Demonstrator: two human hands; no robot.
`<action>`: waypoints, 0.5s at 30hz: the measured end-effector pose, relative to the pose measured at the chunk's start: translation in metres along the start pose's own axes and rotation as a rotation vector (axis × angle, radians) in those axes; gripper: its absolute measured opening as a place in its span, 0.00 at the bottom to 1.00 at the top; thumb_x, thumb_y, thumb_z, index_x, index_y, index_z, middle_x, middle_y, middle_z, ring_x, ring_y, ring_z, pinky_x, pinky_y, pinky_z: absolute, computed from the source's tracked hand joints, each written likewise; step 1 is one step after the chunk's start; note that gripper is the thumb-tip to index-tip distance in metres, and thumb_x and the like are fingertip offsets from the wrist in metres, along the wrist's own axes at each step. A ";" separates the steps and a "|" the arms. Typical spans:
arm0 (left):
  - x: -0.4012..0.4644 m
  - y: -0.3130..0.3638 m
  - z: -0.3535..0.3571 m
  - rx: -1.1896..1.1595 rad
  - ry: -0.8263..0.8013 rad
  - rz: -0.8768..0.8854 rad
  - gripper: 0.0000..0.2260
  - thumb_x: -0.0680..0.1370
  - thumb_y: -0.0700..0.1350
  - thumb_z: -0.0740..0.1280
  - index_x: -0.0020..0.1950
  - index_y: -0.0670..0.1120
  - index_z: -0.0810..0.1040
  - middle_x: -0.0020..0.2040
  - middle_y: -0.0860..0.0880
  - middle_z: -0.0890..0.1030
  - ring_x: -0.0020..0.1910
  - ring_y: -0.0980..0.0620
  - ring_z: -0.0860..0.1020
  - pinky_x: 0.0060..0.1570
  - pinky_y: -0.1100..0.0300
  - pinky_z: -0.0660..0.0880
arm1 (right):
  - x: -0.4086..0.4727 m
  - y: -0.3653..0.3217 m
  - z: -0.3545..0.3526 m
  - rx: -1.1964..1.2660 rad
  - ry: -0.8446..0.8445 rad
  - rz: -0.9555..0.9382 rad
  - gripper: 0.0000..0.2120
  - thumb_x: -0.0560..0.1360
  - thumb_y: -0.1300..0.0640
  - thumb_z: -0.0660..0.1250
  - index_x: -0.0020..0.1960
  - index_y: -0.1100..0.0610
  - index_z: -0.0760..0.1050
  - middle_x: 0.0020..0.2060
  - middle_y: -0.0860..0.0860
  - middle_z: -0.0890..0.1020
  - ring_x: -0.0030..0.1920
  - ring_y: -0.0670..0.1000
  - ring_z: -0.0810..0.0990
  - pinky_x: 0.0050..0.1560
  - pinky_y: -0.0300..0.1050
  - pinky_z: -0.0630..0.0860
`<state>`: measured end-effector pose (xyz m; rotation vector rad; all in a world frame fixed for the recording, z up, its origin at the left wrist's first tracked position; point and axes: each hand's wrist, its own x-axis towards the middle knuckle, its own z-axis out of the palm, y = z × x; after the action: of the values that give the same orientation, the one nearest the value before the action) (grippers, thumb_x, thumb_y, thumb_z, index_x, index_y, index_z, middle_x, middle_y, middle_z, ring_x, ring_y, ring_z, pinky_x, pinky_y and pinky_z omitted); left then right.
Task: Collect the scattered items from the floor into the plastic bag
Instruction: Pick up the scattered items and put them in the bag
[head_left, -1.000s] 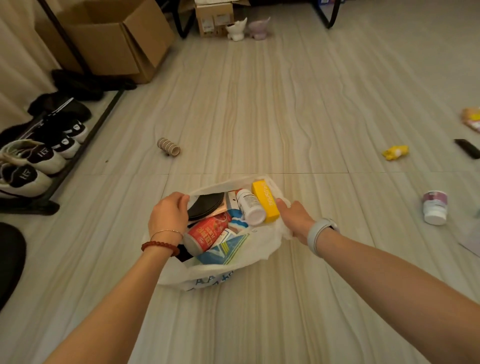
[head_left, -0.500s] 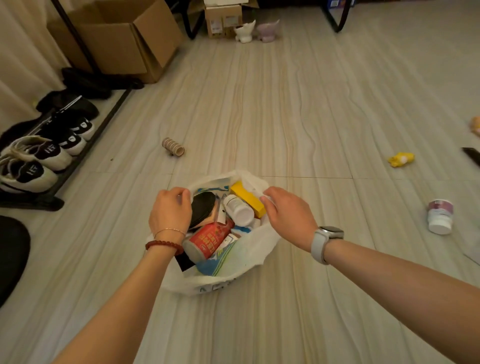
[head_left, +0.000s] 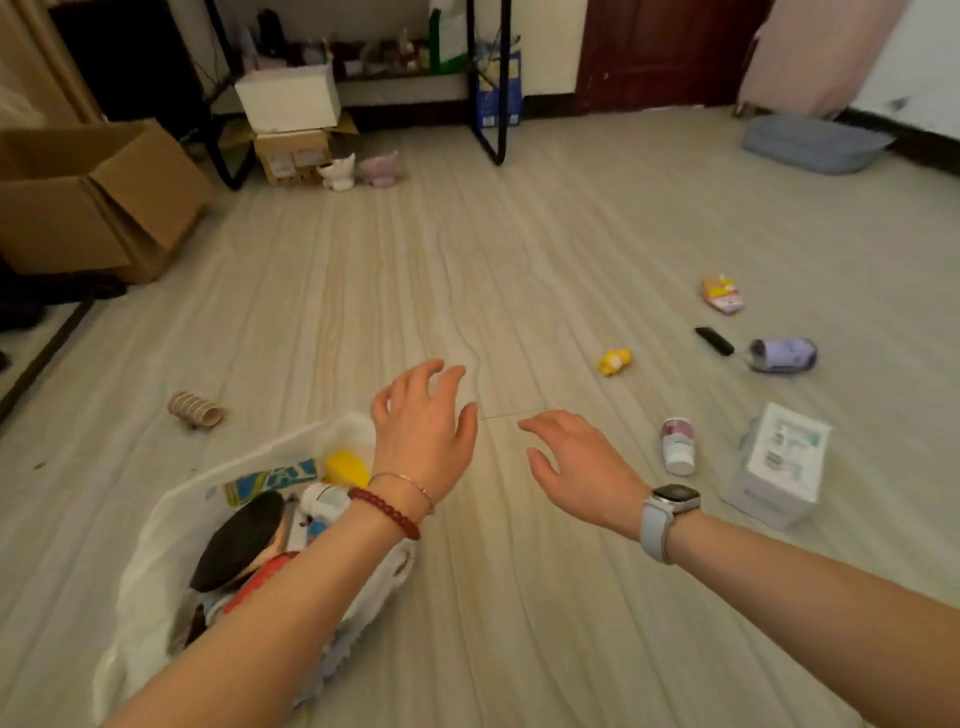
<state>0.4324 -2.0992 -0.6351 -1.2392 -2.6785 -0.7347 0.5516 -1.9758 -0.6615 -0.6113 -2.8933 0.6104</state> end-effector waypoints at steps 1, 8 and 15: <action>0.009 0.019 0.006 0.009 -0.039 0.054 0.20 0.76 0.51 0.55 0.68 0.47 0.67 0.68 0.45 0.69 0.67 0.45 0.66 0.65 0.49 0.59 | -0.008 0.018 -0.010 0.005 0.035 0.051 0.19 0.78 0.55 0.55 0.68 0.55 0.66 0.67 0.53 0.69 0.68 0.54 0.65 0.69 0.47 0.61; 0.018 0.137 0.086 0.090 -0.401 0.302 0.20 0.79 0.51 0.56 0.70 0.49 0.61 0.69 0.47 0.65 0.67 0.46 0.65 0.64 0.50 0.61 | -0.116 0.160 -0.059 0.128 0.288 0.524 0.16 0.75 0.64 0.59 0.62 0.63 0.72 0.61 0.62 0.74 0.63 0.61 0.71 0.65 0.46 0.63; -0.061 0.209 0.194 0.058 -0.761 0.401 0.22 0.79 0.51 0.56 0.71 0.49 0.59 0.70 0.47 0.65 0.67 0.46 0.65 0.64 0.50 0.63 | -0.253 0.275 -0.023 0.052 0.106 0.923 0.24 0.74 0.55 0.58 0.70 0.56 0.62 0.70 0.57 0.66 0.71 0.58 0.62 0.68 0.53 0.60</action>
<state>0.6484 -1.9355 -0.7424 -2.3091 -2.7406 -0.1278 0.8864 -1.8418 -0.7624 -1.9090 -2.3492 0.6868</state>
